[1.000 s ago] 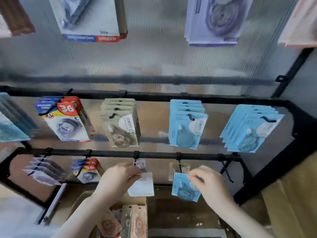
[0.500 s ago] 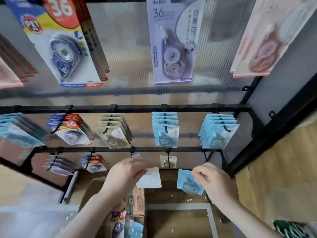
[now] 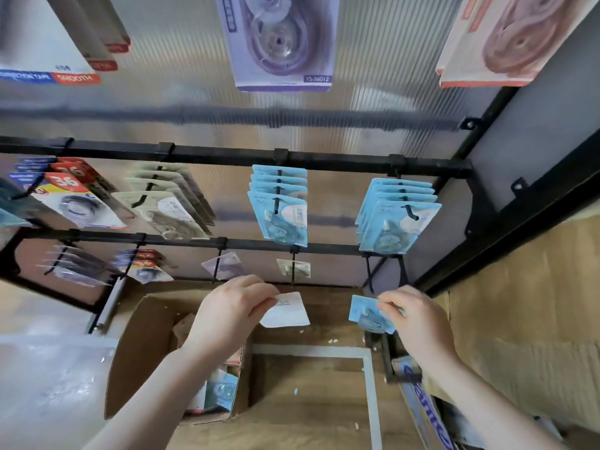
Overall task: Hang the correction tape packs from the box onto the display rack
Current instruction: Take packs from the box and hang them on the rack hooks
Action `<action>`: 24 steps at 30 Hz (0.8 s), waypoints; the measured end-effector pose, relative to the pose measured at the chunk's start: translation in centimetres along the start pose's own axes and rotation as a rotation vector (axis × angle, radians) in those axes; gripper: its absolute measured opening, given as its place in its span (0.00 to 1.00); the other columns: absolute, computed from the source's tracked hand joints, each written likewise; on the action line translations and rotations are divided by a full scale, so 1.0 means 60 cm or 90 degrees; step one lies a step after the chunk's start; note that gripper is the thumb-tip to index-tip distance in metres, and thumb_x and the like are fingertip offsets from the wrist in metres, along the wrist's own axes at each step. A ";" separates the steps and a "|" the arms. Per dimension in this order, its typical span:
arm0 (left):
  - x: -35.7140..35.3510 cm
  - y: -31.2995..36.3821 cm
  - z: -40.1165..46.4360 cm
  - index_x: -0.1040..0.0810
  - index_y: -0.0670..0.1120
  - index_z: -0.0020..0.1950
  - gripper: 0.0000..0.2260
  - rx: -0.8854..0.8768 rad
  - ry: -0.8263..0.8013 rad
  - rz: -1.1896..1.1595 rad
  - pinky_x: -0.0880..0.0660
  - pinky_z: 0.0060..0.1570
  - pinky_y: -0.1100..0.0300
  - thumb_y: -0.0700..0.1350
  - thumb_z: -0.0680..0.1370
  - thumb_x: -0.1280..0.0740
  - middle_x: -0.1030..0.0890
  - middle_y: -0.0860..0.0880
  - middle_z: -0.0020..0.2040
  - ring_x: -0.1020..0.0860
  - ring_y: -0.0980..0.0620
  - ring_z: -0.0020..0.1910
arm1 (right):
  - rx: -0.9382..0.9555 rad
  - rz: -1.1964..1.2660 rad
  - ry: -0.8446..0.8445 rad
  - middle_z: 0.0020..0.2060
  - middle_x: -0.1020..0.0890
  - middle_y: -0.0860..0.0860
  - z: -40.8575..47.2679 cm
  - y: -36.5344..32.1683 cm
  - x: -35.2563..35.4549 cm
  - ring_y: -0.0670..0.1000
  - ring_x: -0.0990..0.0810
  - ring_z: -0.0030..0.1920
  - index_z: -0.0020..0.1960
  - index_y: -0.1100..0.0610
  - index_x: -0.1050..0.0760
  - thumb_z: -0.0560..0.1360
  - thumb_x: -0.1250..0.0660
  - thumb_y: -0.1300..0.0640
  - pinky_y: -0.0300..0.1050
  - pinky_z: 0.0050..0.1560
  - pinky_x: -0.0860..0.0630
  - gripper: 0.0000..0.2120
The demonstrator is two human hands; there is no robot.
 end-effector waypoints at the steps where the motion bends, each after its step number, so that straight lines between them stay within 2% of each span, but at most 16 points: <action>1: -0.011 -0.004 -0.001 0.18 0.50 0.43 0.10 0.003 -0.007 -0.010 0.29 0.33 0.65 0.50 0.74 0.38 0.20 0.55 0.39 0.22 0.55 0.36 | -0.003 -0.011 0.003 0.39 0.20 0.50 0.003 0.008 -0.003 0.49 0.24 0.39 0.44 0.58 0.18 0.73 0.30 0.63 0.34 0.33 0.34 0.03; 5: -0.049 -0.014 -0.001 0.17 0.50 0.45 0.08 0.004 -0.034 -0.024 0.27 0.32 0.64 0.49 0.74 0.36 0.19 0.54 0.41 0.21 0.55 0.37 | -0.009 -0.041 0.000 0.41 0.20 0.50 0.022 0.036 -0.023 0.48 0.25 0.40 0.46 0.58 0.18 0.74 0.32 0.61 0.33 0.32 0.36 0.04; 10: -0.103 -0.043 0.007 0.17 0.49 0.44 0.07 -0.059 -0.040 0.002 0.29 0.31 0.67 0.47 0.72 0.35 0.19 0.53 0.39 0.21 0.55 0.35 | 0.026 -0.059 0.029 0.42 0.19 0.50 0.054 0.072 -0.075 0.48 0.24 0.41 0.48 0.57 0.18 0.74 0.32 0.60 0.35 0.31 0.36 0.05; 12: -0.136 -0.063 0.010 0.17 0.49 0.43 0.07 -0.067 -0.053 -0.005 0.28 0.30 0.66 0.47 0.71 0.34 0.19 0.54 0.38 0.22 0.55 0.34 | 0.052 -0.046 0.058 0.41 0.19 0.50 0.068 0.089 -0.101 0.49 0.24 0.40 0.47 0.57 0.18 0.74 0.31 0.61 0.38 0.32 0.33 0.04; 15: -0.188 -0.098 0.017 0.18 0.49 0.41 0.06 -0.091 -0.049 -0.002 0.39 0.29 0.76 0.48 0.71 0.34 0.21 0.55 0.36 0.26 0.60 0.32 | 0.087 -0.055 0.095 0.38 0.20 0.49 0.089 0.119 -0.144 0.54 0.22 0.38 0.45 0.55 0.18 0.72 0.30 0.62 0.47 0.36 0.28 0.05; 16: -0.207 -0.110 0.020 0.18 0.49 0.41 0.07 -0.102 -0.047 0.003 0.40 0.29 0.76 0.49 0.72 0.35 0.21 0.55 0.36 0.27 0.59 0.32 | 0.094 -0.056 0.106 0.37 0.20 0.49 0.094 0.131 -0.157 0.55 0.22 0.38 0.45 0.55 0.17 0.72 0.29 0.63 0.48 0.37 0.27 0.05; 19: -0.255 -0.149 0.025 0.19 0.49 0.44 0.10 -0.130 -0.019 0.009 0.31 0.32 0.66 0.51 0.74 0.38 0.20 0.55 0.39 0.25 0.56 0.38 | 0.105 -0.050 0.108 0.38 0.20 0.49 0.109 0.164 -0.196 0.54 0.22 0.41 0.44 0.54 0.17 0.73 0.30 0.62 0.50 0.40 0.27 0.05; 22: -0.295 -0.174 0.026 0.18 0.48 0.43 0.07 -0.169 0.014 -0.003 0.35 0.32 0.70 0.49 0.72 0.34 0.21 0.56 0.38 0.27 0.58 0.41 | 0.118 -0.020 0.127 0.39 0.20 0.49 0.118 0.192 -0.230 0.54 0.22 0.42 0.44 0.54 0.17 0.73 0.31 0.62 0.51 0.43 0.26 0.06; 24: -0.318 -0.189 0.023 0.17 0.49 0.44 0.07 -0.178 0.013 -0.001 0.32 0.34 0.68 0.49 0.72 0.34 0.20 0.55 0.40 0.25 0.58 0.40 | 0.132 -0.016 0.143 0.39 0.20 0.50 0.123 0.200 -0.248 0.54 0.22 0.42 0.45 0.55 0.17 0.73 0.31 0.63 0.50 0.45 0.26 0.06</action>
Point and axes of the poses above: each hand's wrist, its own z-axis towards the middle knuckle, its own x-axis out of the back of the hand, y = z × x, the point moved 2 cm from there along z, towards the middle knuckle
